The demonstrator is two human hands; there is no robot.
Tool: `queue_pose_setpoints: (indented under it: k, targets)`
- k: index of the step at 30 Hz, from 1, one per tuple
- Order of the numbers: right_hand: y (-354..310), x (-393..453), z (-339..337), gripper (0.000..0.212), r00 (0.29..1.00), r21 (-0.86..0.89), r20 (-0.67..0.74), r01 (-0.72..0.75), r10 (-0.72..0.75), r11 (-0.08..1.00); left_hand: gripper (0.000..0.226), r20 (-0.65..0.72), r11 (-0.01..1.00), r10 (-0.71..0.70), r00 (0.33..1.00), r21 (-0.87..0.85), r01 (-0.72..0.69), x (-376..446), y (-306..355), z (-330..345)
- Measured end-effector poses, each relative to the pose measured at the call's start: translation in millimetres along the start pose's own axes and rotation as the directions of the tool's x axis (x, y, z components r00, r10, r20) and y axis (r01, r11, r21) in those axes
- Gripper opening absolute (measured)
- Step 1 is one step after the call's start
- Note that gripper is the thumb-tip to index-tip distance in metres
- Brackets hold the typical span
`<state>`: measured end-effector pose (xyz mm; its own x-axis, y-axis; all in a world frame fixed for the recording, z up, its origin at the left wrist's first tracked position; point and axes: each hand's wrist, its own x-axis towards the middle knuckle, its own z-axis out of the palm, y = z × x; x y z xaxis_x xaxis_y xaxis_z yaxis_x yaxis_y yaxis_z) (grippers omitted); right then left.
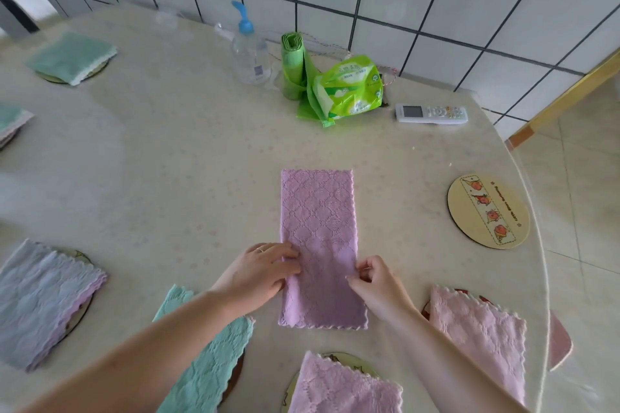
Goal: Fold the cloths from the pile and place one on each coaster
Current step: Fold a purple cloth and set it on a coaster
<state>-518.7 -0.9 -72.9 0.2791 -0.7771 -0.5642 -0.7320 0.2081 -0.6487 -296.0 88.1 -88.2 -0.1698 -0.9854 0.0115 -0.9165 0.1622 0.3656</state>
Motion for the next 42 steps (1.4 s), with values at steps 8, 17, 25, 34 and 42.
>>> queue_pose_setpoints:
  k: [8,17,25,34,42]
  targets:
    - [5.0,-21.6,-12.2,0.026,0.987,0.218,-0.021,0.158,-0.157,0.963,0.037,0.148,0.849,-0.344,0.927,-0.373,0.374,-3.9,18.4,-12.6]
    - [5.1,-26.0,-11.0,0.054,0.924,-0.036,-0.129,0.359,-0.36,0.933,0.033,0.143,0.716,-0.448,0.883,-0.533,0.45,-18.0,21.8,-6.6]
    - [-8.0,1.8,-16.1,0.009,0.912,-0.294,-0.003,0.391,-0.41,0.872,0.024,0.084,0.668,-0.55,0.831,-0.553,0.498,-12.9,17.9,-7.4]
    - [-17.6,20.3,-12.7,0.037,0.964,-0.25,-0.011,0.255,-0.266,0.934,0.034,0.059,0.634,-0.658,0.751,-0.495,0.595,8.7,9.1,-5.3]
    - [-20.4,39.4,-8.7,0.037,0.989,-0.188,-0.054,0.126,-0.139,0.974,0.03,0.061,0.633,-0.697,0.714,-0.416,0.653,33.8,-0.8,-4.2]
